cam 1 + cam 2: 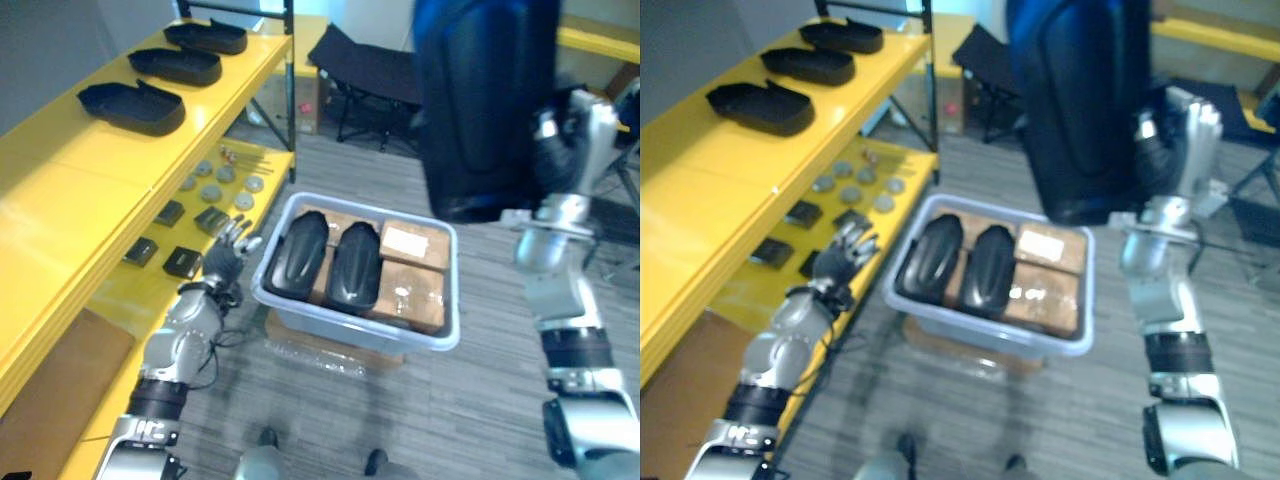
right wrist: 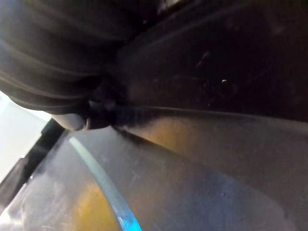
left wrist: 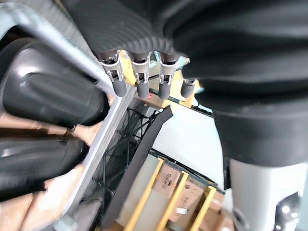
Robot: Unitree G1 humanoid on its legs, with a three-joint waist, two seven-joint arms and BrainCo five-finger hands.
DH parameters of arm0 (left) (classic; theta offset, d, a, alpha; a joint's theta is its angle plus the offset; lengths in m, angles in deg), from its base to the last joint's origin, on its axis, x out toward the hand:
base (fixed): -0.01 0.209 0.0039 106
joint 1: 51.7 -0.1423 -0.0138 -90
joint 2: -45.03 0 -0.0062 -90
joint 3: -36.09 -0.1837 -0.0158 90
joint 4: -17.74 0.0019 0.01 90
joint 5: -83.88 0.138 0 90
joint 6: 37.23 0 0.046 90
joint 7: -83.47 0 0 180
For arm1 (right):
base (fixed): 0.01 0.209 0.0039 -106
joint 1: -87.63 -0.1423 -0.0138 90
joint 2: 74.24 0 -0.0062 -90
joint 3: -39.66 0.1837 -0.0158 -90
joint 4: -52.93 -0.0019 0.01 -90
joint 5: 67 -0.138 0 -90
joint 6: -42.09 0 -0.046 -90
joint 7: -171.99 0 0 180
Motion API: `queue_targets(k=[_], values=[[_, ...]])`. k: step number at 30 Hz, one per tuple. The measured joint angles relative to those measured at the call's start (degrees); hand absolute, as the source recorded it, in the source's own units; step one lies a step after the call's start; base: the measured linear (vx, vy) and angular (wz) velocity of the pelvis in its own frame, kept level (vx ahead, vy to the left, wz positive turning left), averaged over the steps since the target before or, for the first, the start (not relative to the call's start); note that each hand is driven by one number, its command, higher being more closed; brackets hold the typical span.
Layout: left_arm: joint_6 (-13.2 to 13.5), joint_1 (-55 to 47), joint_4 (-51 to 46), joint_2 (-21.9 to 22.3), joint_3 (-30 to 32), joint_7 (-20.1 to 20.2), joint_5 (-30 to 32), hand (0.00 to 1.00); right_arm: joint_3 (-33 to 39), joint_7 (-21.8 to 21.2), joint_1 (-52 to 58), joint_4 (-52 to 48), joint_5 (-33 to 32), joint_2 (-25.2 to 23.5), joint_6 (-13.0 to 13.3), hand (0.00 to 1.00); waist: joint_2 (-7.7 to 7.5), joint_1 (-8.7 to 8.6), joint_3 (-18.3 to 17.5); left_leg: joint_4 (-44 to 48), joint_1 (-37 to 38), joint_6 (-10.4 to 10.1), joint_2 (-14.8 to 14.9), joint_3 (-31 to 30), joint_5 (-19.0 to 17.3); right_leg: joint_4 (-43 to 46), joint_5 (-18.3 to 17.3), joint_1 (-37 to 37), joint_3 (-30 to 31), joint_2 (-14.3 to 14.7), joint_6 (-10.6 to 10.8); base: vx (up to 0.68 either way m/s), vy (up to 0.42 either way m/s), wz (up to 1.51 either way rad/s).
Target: Walk over and take plastic housings, then place them on the shelf
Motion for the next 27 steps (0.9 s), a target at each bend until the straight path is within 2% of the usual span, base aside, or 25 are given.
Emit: queue_targets(k=[7,9,14,18,27], values=[[0.99,0.00,1.23,0.67,-2.79,0.61,-3.67,0.00,-5.49,-1.13,0.23,2.58,0.06,-4.15,-0.14,1.00,0.51,-0.11,-1.13,-8.08,3.34,0.38,-0.41,-0.09,4.55,-0.36,-0.21,0.03,-0.10,0.16,-0.23,-0.09,-0.006,0.03],[2.68,0.07,1.26,1.87,-3.41,0.58,-3.70,0.00,-6.93,-1.53,0.88,4.52,0.10,-5.51,-0.20,1.00,0.26,-0.12,-1.40,-8.27,3.15,0.34,-0.39,-0.16,4.98,-0.36,-0.22,-0.01,-0.38,0.40,-0.24,-0.07,-0.005,0.04],[4.50,0.08,1.24,2.88,-6.04,0.57,-4.11,0.00,-10.74,-2.27,2.08,8.28,0.51,-8.41,-0.72,1.00,0.23,-0.04,-1.55,-8.32,3.12,0.23,-0.41,-0.55,5.88,-0.36,0.05,0.19,-1.22,0.34,-0.21,-0.03,0.002,0.04],[5.18,0.43,1.24,5.10,-7.80,0.52,-3.97,0.00,-12.99,-2.26,2.51,12.42,1.04,-10.47,-2.88,1.00,0.22,0.07,-1.56,-8.31,3.07,0.26,-0.55,-1.39,6.18,-1.25,0.56,1.04,-1.57,0.45,-0.15,-0.01,0.005,0.09],[5.58,2.01,1.19,7.42,-13.23,0.36,-3.26,0.00,-15.99,-2.09,2.47,15.18,0.70,-12.83,-5.78,1.00,0.20,0.08,-2.50,-8.29,3.08,0.18,-0.43,-1.75,6.31,-2.39,1.14,1.72,-1.92,0.82,-0.11,0.00,0.001,0.01]])
